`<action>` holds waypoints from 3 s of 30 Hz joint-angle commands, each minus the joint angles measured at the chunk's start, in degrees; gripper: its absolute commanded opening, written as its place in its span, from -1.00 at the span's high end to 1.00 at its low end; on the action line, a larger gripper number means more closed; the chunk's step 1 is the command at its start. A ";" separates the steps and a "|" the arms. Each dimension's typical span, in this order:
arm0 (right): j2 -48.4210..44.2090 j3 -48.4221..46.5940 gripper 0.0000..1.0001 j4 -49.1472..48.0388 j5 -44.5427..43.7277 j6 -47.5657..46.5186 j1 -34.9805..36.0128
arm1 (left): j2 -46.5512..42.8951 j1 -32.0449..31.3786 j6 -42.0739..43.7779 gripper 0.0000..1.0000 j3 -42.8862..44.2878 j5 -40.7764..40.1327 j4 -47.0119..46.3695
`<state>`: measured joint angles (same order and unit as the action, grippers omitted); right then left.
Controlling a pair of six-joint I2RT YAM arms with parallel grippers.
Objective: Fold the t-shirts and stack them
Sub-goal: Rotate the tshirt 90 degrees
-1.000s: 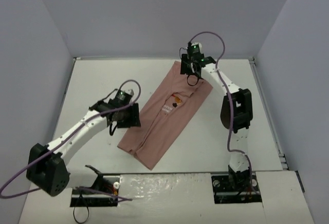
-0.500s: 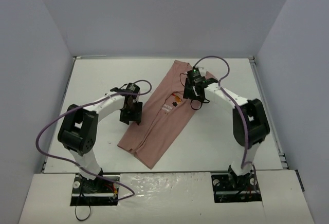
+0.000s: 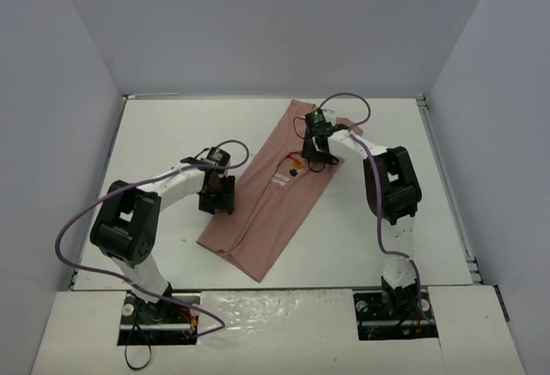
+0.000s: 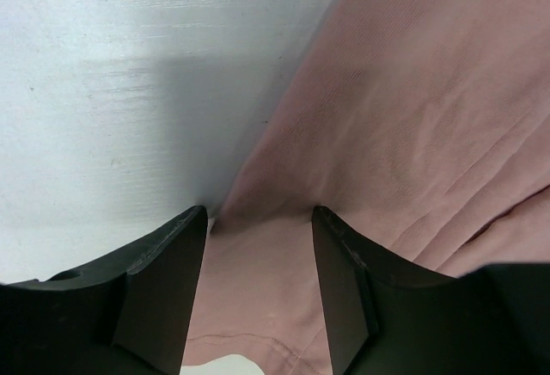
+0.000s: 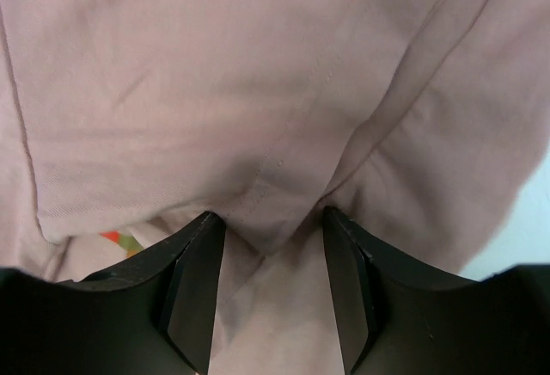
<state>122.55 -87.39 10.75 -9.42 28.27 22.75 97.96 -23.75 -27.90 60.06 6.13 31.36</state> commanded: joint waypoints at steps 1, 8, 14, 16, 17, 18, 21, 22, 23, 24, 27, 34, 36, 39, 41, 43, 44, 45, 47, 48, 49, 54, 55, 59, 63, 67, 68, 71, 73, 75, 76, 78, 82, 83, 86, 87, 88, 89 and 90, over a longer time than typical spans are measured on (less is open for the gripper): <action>6.40 -5.58 0.07 0.41 -1.38 -4.18 -1.97 | 0.85 -0.61 -6.47 0.03 -6.85 3.64 -2.72; 14.26 -18.72 0.07 0.59 2.26 -11.72 -2.53 | 2.37 -10.19 -17.58 0.03 -8.40 6.29 -11.02; 13.88 -26.83 0.05 0.67 5.44 -17.51 -2.36 | 2.00 -16.07 -22.35 0.03 -3.67 7.23 -14.07; 11.35 -27.10 0.04 0.82 5.17 -18.49 -2.42 | 0.27 -16.39 -22.67 0.02 -2.66 6.88 -12.48; 9.82 -26.69 0.04 0.85 4.88 -18.69 -2.45 | -1.27 -16.42 -22.73 0.02 -2.32 6.38 -11.95; 7.20 -25.48 0.03 0.94 4.52 -18.78 -2.45 | -3.11 -16.39 -21.94 0.02 -1.10 4.96 -9.60; -2.72 -20.59 -0.01 1.20 4.06 -18.71 -2.28 | -9.59 -16.17 -18.81 0.02 2.90 -1.09 -2.08; -5.76 -17.99 -0.02 1.36 4.27 -18.23 -2.12 | -11.33 -16.00 -17.71 0.02 3.60 -2.45 -0.40; -8.74 -14.96 -0.03 1.51 4.44 -17.53 -1.88 | -12.89 -15.74 -16.60 0.02 4.06 -3.43 1.06; -11.71 -11.48 -0.04 1.63 4.52 -16.58 -1.57 | -14.28 -15.34 -15.53 0.02 4.23 -3.99 2.22; -19.62 -0.81 -0.04 1.82 4.69 -13.70 -0.05 | -17.27 -14.48 -12.14 0.02 3.84 -7.24 4.86; -31.67 20.55 -0.04 1.73 3.77 -6.15 5.45 | -16.60 -13.46 -5.74 0.00 1.99 -10.16 4.81; -33.31 25.48 -0.04 1.73 3.72 -3.24 7.34 | -15.50 -13.35 -4.38 0.00 1.90 -10.68 4.45; -34.22 29.51 -0.04 1.67 2.75 0.56 11.77 | -13.19 -13.14 -4.04 0.00 1.55 -11.55 4.09; -33.71 31.10 -0.04 1.57 1.54 2.56 14.60 | -11.41 -13.08 -4.53 -0.01 1.24 -11.07 3.32; -32.86 32.46 -0.02 1.30 -0.30 4.25 17.57 | -9.01 -13.08 -5.54 -0.01 0.92 -10.24 1.96; -32.60 33.41 -0.01 0.90 -1.10 4.89 18.88 | -8.41 -13.09 -6.26 0.00 0.83 -10.06 1.07; -32.33 33.93 -0.01 0.67 -1.54 5.60 19.30 | -7.79 -13.17 -6.74 0.00 0.76 -9.89 0.51; -31.86 35.04 -0.01 0.43 -2.65 6.16 19.77 | -5.83 -13.17 -7.75 -0.01 0.84 -9.65 0.04; -31.77 35.74 0.00 0.25 -3.19 6.34 19.87 | -5.20 -13.25 -7.79 -0.01 0.84 -9.65 -0.31; -31.56 36.76 0.01 0.03 -4.08 6.44 19.80 | -4.06 -13.30 -8.63 0.00 0.64 -9.61 -0.82; -29.64 40.75 0.03 -0.13 -6.68 5.84 18.09 | 0.53 -13.65 -12.35 0.01 -1.80 -8.49 -2.70; -29.50 41.28 0.03 -0.12 -6.75 5.83 17.57 | 0.78 -13.82 -13.00 0.01 -2.35 -8.23 -3.24; -31.14 44.55 0.04 0.12 -6.11 5.92 13.06 | 0.92 -14.28 -14.75 0.01 -4.71 -7.77 -3.68; -34.79 45.80 0.05 1.32 -5.38 5.35 9.00 | -1.06 -15.77 -16.04 0.01 -5.92 -6.93 -3.51; -36.52 41.94 0.04 7.12 -7.53 3.88 8.10 | -5.04 -17.66 -16.98 0.01 -5.37 -6.13 -1.88; -36.89 40.43 0.04 7.73 -6.72 3.12 8.19 | -5.80 -17.69 -16.89 0.01 -4.82 -6.40 -1.14; -38.64 35.36 0.02 8.84 -4.10 1.73 8.70 | -7.75 -17.23 -14.97 0.01 -1.73 -8.19 0.51; -39.32 32.15 0.01 9.24 -3.19 1.23 8.36 | -6.88 -16.25 -12.88 0.01 3.16 -9.18 1.60; -38.75 29.80 0.00 9.37 -3.54 0.60 7.93 | -4.68 -15.07 -10.87 0.01 8.54 -9.82 1.94; -37.53 28.30 0.00 9.41 -4.07 0.15 7.61 | -3.60 -14.23 -9.90 0.01 10.25 -9.87 1.95; -34.16 26.22 0.00 9.53 -4.70 -0.96 6.89 | -0.23 -13.00 -8.60 0.01 14.78 -10.00 1.86; -27.84 21.54 0.01 9.41 -6.02 -2.75 6.01 | 8.54 -11.31 -5.73 0.01 23.90 -10.50 2.26; -26.31 20.64 0.01 9.37 -6.15 -2.89 5.80 | 10.48 -11.14 -5.42 0.01 25.46 -10.60 2.29; -22.30 18.91 0.01 9.22 -6.61 -3.42 5.34 | 13.71 -10.97 -5.63 0.01 27.15 -10.60 2.21; -21.84 18.52 0.02 9.20 -6.66 -3.49 5.23 | 14.60 -10.97 -5.79 0.01 27.56 -10.67 2.21; -20.77 18.22 0.02 9.02 -6.72 -3.61 5.02 | 15.89 -10.97 -5.91 0.01 27.77 -10.82 2.15; -19.19 17.78 0.02 8.76 -6.87 -3.78 4.88 | 16.91 -10.97 -6.06 0.01 28.06 -10.99 2.18; -18.28 17.48 0.02 8.37 -6.84 -3.93 4.63 | 17.79 -10.97 -6.11 0.01 28.26 -11.36 2.17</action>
<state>102.15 -66.97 18.68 -13.95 25.61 28.18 114.89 -34.62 -35.01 85.81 -3.53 32.07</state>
